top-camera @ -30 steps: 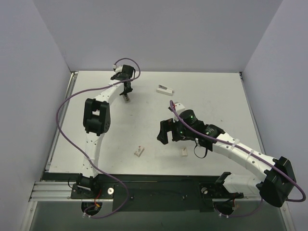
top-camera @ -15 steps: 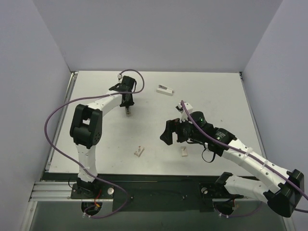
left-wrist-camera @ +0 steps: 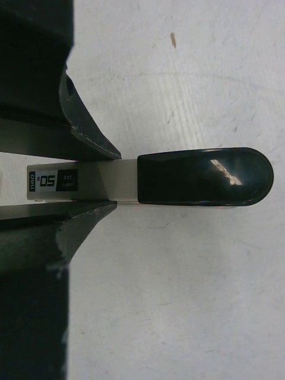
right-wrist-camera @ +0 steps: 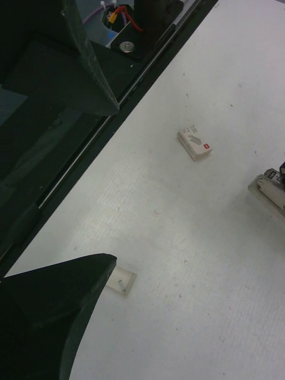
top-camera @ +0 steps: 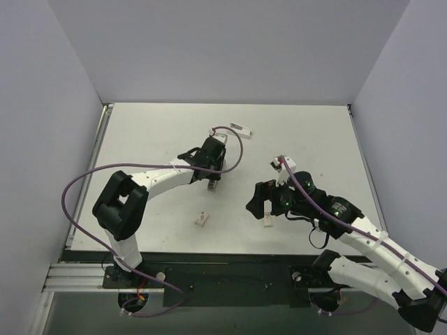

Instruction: Unload the staples from the stapler

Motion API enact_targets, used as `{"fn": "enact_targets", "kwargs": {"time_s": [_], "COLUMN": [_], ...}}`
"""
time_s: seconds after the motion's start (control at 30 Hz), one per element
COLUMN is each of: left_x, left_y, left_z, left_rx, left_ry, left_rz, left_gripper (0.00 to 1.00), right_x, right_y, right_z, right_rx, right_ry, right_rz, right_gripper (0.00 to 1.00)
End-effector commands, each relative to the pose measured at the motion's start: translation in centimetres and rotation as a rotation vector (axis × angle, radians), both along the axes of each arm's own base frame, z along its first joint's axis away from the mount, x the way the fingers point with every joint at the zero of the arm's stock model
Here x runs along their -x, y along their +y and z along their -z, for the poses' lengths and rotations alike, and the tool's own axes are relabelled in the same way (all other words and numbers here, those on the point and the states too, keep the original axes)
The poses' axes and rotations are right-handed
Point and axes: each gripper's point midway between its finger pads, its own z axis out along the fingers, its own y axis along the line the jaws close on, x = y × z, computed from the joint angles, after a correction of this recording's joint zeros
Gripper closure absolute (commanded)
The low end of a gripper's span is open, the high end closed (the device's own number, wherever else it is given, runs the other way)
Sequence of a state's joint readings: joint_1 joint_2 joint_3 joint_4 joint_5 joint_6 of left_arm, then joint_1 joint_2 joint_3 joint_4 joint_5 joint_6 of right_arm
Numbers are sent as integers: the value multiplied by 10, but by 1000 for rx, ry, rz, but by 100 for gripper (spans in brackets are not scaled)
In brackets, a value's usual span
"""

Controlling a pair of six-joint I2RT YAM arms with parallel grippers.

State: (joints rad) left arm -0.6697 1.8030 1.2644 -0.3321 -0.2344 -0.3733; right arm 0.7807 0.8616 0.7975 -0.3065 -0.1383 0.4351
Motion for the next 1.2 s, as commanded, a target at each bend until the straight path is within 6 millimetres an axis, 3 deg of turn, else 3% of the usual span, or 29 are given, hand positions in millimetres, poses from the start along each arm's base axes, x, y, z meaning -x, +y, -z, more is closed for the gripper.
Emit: {"fn": "enact_targets", "kwargs": {"time_s": [0.0,0.2,0.4,0.7,0.8,0.9,0.97,1.17], "left_x": [3,32,51,73,75,76,78,82], "left_y": [-40,-68,-77,-69,-67,-63,-62,-61], "left_z": [-46,-32,-16,7,11,11,5,-8], "left_rx": [101,29,-18,-47,-44,-41,-24,-15], "left_ry": [-160,-180,-187,-154,-149,-158,-173,-185], "left_rz": [131,276,322,327,324,311,313,337], "left_gripper": [100,100,100,97,83,57,45,30], "right_x": [11,23,29,34,35,35,35,32], "right_y": [-20,-42,-51,-52,-52,-53,-53,-52], "right_z": [-2,-3,1,9,9,8,7,7], "right_rx": [34,45,58,57,58,58,59,69], "right_ry": [-2,-20,0,31,39,45,44,49], "right_rz": [35,70,95,97,99,102,103,113], "right_gripper": [5,5,5,5,5,5,5,5]}}
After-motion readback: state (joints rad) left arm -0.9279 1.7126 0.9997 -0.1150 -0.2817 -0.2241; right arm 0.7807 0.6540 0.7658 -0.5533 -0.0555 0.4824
